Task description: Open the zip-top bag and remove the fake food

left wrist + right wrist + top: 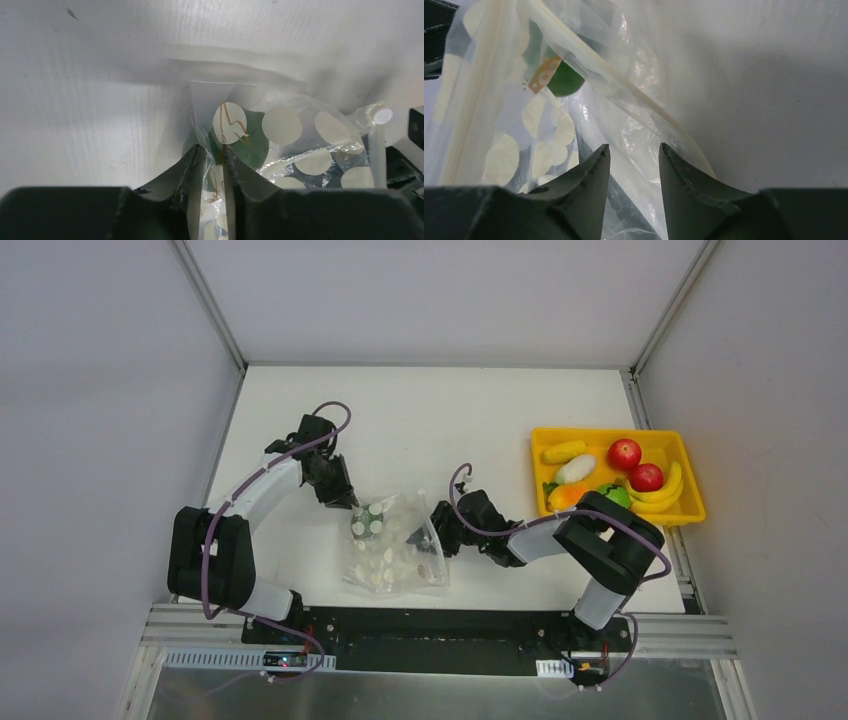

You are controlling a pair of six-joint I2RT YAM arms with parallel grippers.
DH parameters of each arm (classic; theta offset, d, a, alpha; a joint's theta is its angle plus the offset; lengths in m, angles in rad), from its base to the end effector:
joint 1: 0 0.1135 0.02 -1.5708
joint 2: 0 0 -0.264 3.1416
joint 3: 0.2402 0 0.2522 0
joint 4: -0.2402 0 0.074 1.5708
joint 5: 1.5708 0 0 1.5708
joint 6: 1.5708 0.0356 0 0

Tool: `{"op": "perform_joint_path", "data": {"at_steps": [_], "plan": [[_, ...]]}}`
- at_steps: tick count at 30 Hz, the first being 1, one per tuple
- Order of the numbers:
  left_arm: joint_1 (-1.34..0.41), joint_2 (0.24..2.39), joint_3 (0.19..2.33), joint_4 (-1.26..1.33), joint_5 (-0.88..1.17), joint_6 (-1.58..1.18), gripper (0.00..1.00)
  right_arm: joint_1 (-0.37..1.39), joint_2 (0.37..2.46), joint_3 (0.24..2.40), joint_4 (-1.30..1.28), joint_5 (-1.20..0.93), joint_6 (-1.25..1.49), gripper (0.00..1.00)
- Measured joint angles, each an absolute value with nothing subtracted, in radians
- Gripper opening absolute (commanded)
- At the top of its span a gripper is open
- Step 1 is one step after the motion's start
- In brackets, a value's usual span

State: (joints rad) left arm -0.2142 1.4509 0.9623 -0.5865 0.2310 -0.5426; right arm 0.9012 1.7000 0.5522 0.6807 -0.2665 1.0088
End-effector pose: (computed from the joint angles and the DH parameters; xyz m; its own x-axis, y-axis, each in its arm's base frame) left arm 0.2763 -0.0685 0.2180 -0.8979 -0.3191 -0.3033 -0.1755 0.8913 -0.4181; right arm 0.1826 0.2458 0.1278 -0.9125 0.1625 -0.3754 -0.2443 0.5196 0.8187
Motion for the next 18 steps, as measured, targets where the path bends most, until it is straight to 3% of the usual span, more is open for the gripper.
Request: {"op": "perform_joint_path", "data": {"at_steps": [2, 14, 15, 18], "plan": [[-0.215, 1.448, 0.959, -0.577, 0.257, -0.546, 0.0, 0.902, 1.714, 0.537, 0.715, -0.263, 1.015, 0.43], [-0.414, 1.16, 0.952, -0.588, 0.242, -0.561, 0.0, 0.904, 1.708, 0.453, 0.854, -0.2, 1.039, 0.48], [-0.419, 1.139, 0.952, -0.591, 0.223, -0.561, 0.04, 0.904, 1.703, 0.445, 0.862, -0.193, 1.039, 0.49], [-0.408, 1.11, 0.957, -0.621, 0.151, -0.552, 0.33, 0.904, 1.694, 0.43, 0.879, -0.181, 1.039, 0.52]]}}
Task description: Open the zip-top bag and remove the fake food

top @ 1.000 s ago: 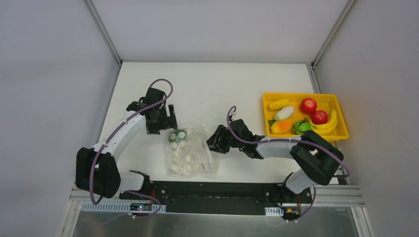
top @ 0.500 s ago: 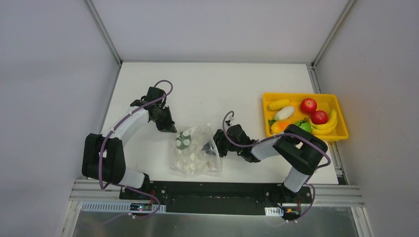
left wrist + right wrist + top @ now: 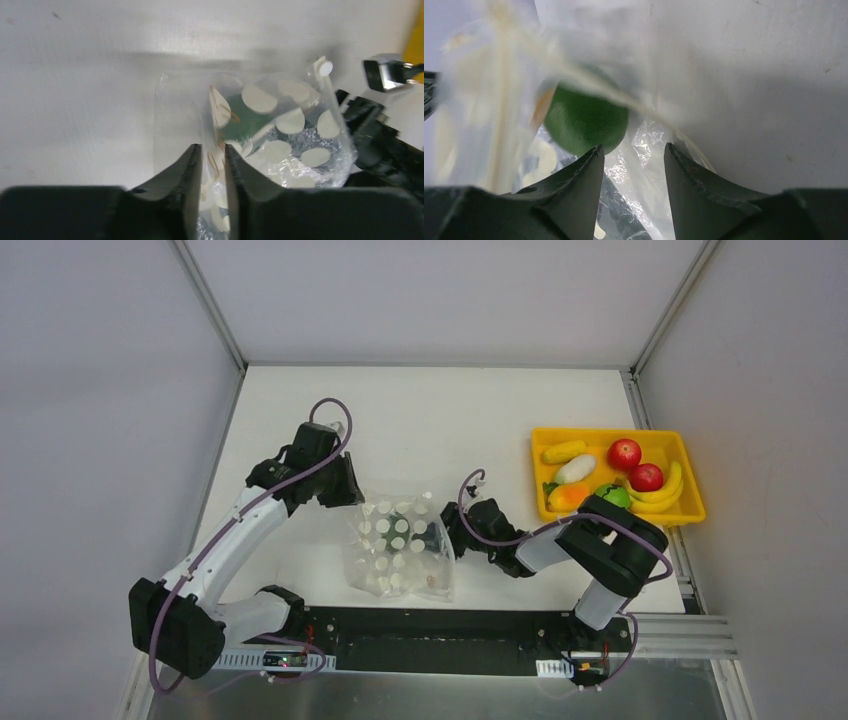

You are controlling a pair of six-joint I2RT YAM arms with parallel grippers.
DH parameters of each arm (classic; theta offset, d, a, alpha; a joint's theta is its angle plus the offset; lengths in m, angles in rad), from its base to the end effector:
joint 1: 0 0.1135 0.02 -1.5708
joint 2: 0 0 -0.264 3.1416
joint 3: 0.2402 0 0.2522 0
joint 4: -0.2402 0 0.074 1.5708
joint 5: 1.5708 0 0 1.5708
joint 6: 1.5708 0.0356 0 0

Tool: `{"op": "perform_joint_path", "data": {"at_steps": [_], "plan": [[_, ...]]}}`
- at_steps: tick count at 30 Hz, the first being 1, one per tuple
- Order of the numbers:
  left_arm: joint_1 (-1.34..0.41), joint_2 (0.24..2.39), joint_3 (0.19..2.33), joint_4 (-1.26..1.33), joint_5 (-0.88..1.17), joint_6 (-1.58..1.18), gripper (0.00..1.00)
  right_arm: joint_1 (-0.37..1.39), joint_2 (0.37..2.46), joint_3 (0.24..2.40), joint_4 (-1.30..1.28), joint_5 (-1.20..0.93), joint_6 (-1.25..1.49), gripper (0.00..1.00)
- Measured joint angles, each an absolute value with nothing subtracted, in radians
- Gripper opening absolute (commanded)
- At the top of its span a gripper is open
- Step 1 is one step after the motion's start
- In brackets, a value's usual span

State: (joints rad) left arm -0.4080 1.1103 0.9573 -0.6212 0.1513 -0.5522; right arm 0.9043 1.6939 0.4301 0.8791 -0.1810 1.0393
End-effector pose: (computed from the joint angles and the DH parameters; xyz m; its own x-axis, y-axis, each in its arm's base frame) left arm 0.2108 -0.0970 0.2956 -0.8040 -0.2174 -0.5534 0.0815 0.8817 -0.4648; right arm 0.1710 0.2277 0.1192 -0.8730 0.2617 -0.4115 -0.2441 0.4960 0.8333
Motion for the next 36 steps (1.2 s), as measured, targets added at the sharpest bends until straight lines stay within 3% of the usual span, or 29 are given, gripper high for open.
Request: {"op": "perform_joint_path", "data": {"at_steps": [4, 8, 13, 20, 36], "plan": [[-0.397, 1.158, 0.965, -0.674, 0.063, -0.527, 0.5, 0.908, 1.688, 0.427, 0.887, -0.172, 1.039, 0.57], [-0.398, 1.151, 0.971, -0.735, -0.03, -0.505, 0.54, 0.915, 1.68, 0.427, 0.887, -0.167, 1.032, 0.61], [-0.461, 1.068, 0.992, -0.781, -0.1, -0.486, 0.46, 0.929, 1.664, 0.428, 0.875, -0.162, 1.011, 0.63], [-0.565, 1.037, 0.984, -0.752, -0.053, -0.498, 0.25, 0.938, 1.649, 0.428, 0.857, -0.152, 0.994, 0.64], [-0.577, 1.351, 0.923, -0.544, 0.005, -0.605, 0.18, 0.955, 1.628, 0.465, 0.83, -0.134, 0.964, 0.7]]}}
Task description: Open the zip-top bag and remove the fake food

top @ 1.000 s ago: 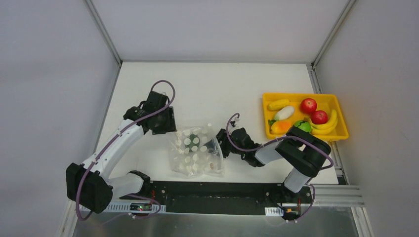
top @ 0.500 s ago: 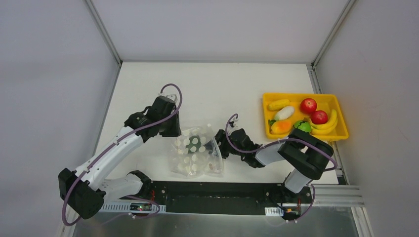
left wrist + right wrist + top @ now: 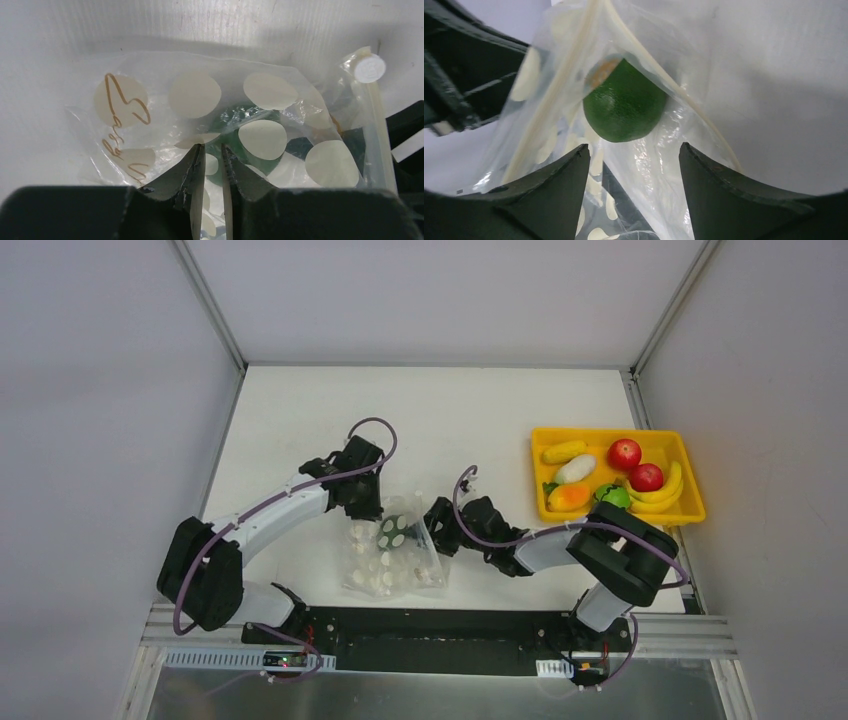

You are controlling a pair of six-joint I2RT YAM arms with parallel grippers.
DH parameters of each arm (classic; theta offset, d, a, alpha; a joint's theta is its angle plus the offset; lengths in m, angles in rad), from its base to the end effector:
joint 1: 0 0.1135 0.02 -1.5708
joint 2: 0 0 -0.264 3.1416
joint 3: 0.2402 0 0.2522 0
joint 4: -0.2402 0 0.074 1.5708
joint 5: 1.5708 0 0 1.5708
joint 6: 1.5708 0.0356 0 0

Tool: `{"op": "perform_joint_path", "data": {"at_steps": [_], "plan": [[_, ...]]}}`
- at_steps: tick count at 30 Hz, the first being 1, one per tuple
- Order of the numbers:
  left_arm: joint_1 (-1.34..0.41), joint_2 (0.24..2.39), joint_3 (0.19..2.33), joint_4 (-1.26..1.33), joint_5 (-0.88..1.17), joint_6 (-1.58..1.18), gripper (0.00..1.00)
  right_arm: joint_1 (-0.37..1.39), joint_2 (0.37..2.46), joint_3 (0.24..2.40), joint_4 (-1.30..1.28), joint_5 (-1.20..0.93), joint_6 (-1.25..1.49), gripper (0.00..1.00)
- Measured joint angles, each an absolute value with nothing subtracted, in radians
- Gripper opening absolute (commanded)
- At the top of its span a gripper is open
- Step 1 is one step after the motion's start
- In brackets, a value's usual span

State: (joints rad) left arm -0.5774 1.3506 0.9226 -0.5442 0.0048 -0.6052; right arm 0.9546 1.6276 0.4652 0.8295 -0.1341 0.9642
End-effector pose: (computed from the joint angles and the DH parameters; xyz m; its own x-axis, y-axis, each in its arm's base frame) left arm 0.2277 -0.1485 0.2335 -0.8811 -0.1050 -0.4611 0.0570 0.9444 -0.3238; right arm 0.1641 0.2399 0.1404 -0.8321 0.2338 -0.5029 -0.3475 0.4868 0.8014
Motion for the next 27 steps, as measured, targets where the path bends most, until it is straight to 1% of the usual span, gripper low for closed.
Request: {"op": "perform_joint_path", "data": {"at_steps": [7, 11, 15, 20, 25, 27], "plan": [[-0.591, 1.422, 0.871, -0.491, 0.033, -0.627, 0.18, 0.961, 1.65, 0.524, 0.832, -0.134, 0.953, 0.71], [-0.608, 1.437, 0.857, -0.482, 0.044, -0.633, 0.18, 0.962, 1.708, 0.558, 0.827, -0.132, 0.949, 0.73], [-0.621, 1.437, 0.854, -0.472, 0.049, -0.64, 0.18, 0.967, 1.747, 0.573, 0.828, -0.125, 0.95, 0.72], [-0.622, 1.437, 0.842, -0.451, 0.05, -0.641, 0.18, 0.971, 1.764, 0.581, 0.842, -0.112, 0.953, 0.64], [-0.623, 1.444, 0.834, -0.451, 0.043, -0.643, 0.18, 0.972, 1.761, 0.579, 0.84, -0.105, 0.955, 0.52], [-0.623, 1.455, 0.834, -0.453, 0.033, -0.644, 0.18, 0.973, 1.736, 0.565, 0.821, -0.094, 0.953, 0.49]]}}
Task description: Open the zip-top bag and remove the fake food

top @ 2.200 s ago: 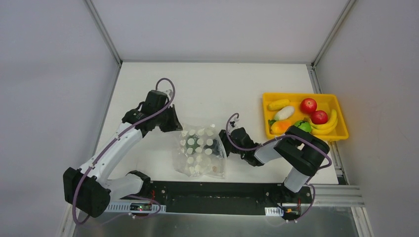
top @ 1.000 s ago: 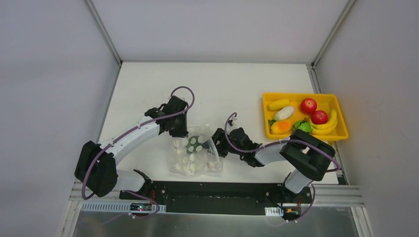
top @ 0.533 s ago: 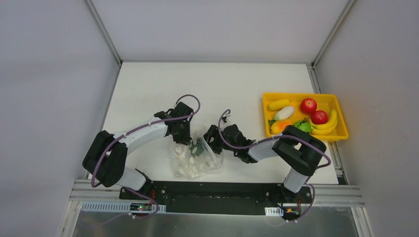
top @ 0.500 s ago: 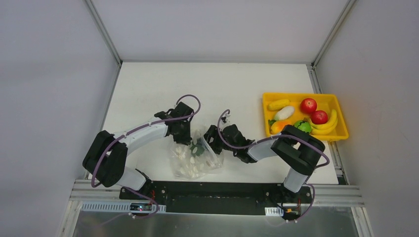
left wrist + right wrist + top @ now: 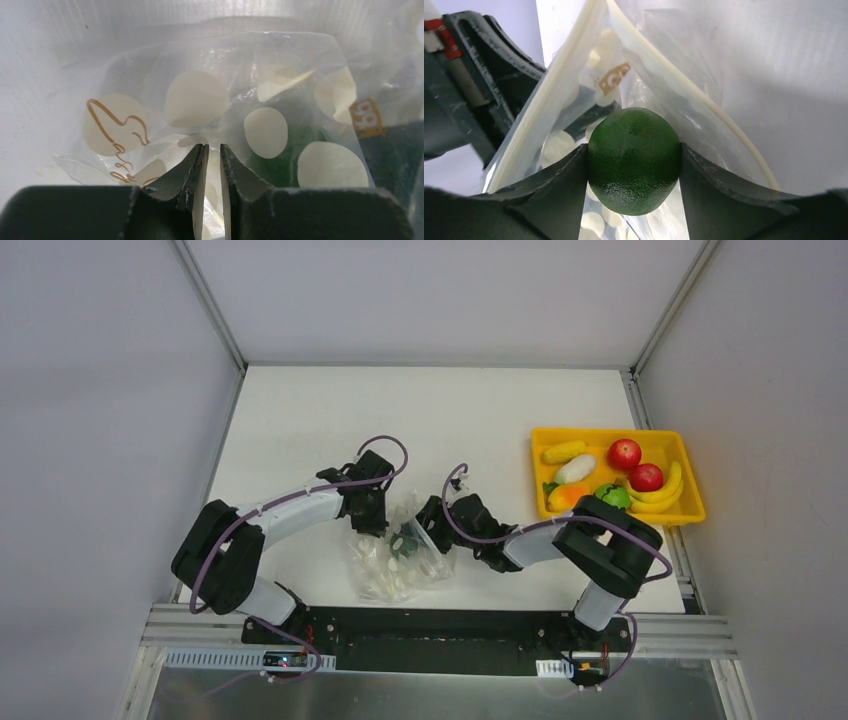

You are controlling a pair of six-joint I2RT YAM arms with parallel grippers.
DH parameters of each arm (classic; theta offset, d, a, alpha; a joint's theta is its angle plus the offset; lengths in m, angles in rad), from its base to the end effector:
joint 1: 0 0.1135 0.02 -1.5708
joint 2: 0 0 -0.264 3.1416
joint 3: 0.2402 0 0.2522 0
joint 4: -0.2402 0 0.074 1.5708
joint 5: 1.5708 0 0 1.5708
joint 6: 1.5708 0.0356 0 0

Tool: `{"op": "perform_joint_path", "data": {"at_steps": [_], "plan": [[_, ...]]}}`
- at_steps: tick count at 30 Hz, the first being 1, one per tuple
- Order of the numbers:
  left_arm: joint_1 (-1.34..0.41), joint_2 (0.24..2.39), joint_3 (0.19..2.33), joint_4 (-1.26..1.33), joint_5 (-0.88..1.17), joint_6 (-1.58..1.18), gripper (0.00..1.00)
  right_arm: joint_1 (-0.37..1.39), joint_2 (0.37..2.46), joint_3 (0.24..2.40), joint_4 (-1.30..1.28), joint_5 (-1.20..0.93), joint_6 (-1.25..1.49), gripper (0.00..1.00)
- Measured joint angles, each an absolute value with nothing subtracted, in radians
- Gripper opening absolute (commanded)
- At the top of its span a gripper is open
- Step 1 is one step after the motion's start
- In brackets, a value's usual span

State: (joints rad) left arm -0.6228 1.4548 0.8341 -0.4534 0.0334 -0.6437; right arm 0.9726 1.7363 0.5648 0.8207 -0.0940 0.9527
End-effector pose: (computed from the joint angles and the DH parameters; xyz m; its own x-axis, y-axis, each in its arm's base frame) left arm 0.2233 -0.1619 0.1857 -0.9288 -0.0714 -0.3635 0.0481 0.9497 -0.3095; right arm 0.1756 0.2637 0.1339 -0.8231 0.2330 -0.5179 -0.3478 0.5141 0.7840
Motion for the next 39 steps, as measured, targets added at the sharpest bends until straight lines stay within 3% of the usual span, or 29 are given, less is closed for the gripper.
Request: {"op": "perform_joint_path", "data": {"at_steps": [7, 17, 19, 24, 29, 33, 39], "plan": [[-0.613, 1.543, 0.877, -0.485, -0.017, -0.644, 0.17, 0.972, 1.499, 0.53, 0.545, -0.022, 0.902, 0.47], [-0.6, 1.717, 1.126, -0.555, -0.109, -0.603, 0.19, 0.943, 1.077, 0.619, -0.066, 0.237, 0.804, 0.5], [-0.6, 1.745, 1.185, -0.566, -0.119, -0.582, 0.23, 0.902, 1.02, 0.662, -0.185, 0.296, 0.783, 0.48], [-0.6, 1.752, 1.3, -0.606, -0.15, -0.519, 0.46, 0.703, 0.916, 0.754, -0.398, 0.399, 0.708, 0.48], [-0.6, 1.608, 1.31, -0.674, -0.202, -0.474, 0.63, 0.402, 0.904, 0.818, -0.498, 0.41, 0.572, 0.51], [-0.6, 1.364, 1.293, -0.708, -0.248, -0.439, 0.73, 0.192, 0.958, 0.868, -0.522, 0.393, 0.469, 0.53], [-0.6, 0.964, 1.135, -0.72, -0.323, -0.373, 0.79, 0.009, 1.103, 0.934, -0.476, 0.348, 0.4, 0.56]]}}
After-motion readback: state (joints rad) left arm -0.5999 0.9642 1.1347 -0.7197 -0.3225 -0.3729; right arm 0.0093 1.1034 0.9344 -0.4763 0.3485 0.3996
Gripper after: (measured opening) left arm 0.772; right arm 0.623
